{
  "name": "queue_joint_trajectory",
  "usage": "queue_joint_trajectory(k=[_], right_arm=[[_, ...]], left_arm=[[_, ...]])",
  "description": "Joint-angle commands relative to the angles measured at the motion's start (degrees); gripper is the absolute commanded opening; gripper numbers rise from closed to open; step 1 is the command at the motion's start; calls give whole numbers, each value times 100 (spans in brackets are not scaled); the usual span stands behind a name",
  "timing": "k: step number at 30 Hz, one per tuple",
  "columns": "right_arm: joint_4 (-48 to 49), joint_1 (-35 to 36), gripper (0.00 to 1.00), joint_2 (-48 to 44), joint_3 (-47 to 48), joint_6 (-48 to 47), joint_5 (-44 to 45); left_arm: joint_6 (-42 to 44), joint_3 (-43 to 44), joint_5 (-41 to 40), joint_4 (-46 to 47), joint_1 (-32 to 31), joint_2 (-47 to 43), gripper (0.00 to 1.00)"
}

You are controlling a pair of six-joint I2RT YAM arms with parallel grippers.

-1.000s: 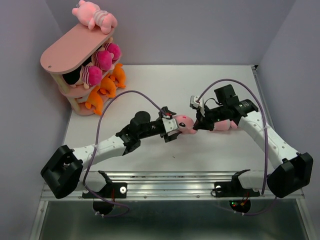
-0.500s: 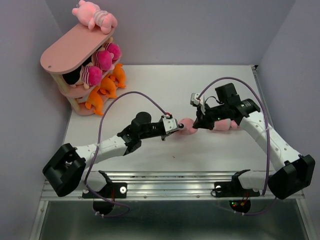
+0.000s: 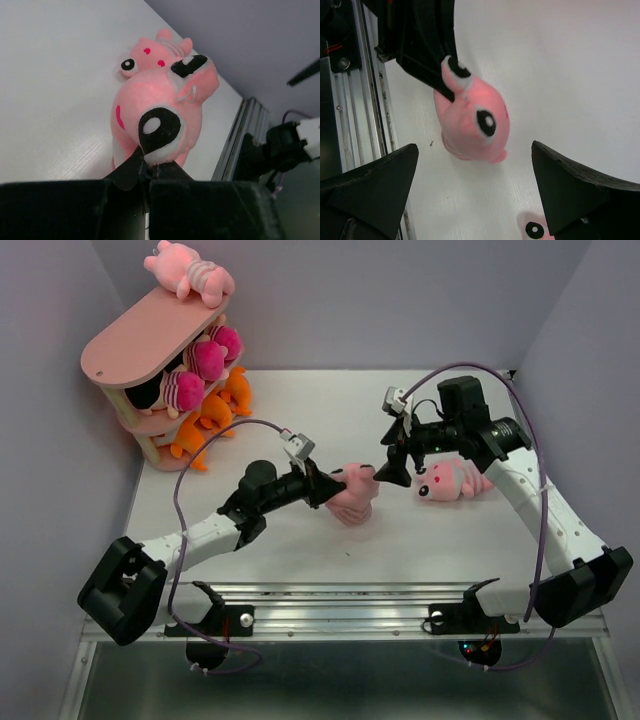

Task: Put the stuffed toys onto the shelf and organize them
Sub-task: Pass the stuffed toy from the right arm to the left, then pass the stuffed toy from the left arm to the right

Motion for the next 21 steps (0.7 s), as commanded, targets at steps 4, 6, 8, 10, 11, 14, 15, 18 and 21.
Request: queue_joint_trajectory(k=[4,6,8,10,11,14,15,18,21], right_arm=[[272,53,100,-244,-293,-272,-251],[509,53,100,-297,-513,-325,-295],[668,53,100,-236,-689,-290,-339],[739,53,100,18,-541,-246,-322],[774,53,100,115,-462,-203,-287],[1116,53,100,379,-356,96,-6],[1204,53,100,423,-364,184,47],[1415,53,99,564,-417,447,-39],[1617,114,88,626,-505,606,-207]], left_arm=[[-3279,325,-527,154,619,-94,0],[-3553,422,-466,135,628,-5,0],[-3791,623,-265,153,619,153,0],[-3985,738,-158,153,619,276,0],[-4012,826,-123,162,610,302,0],[-4047,897,-149,162,619,303,0],[-4047,914,-132,162,619,311,0],[-4099,932,-79,188,610,347,0],[-4196,862,-70,381,602,355,0]])
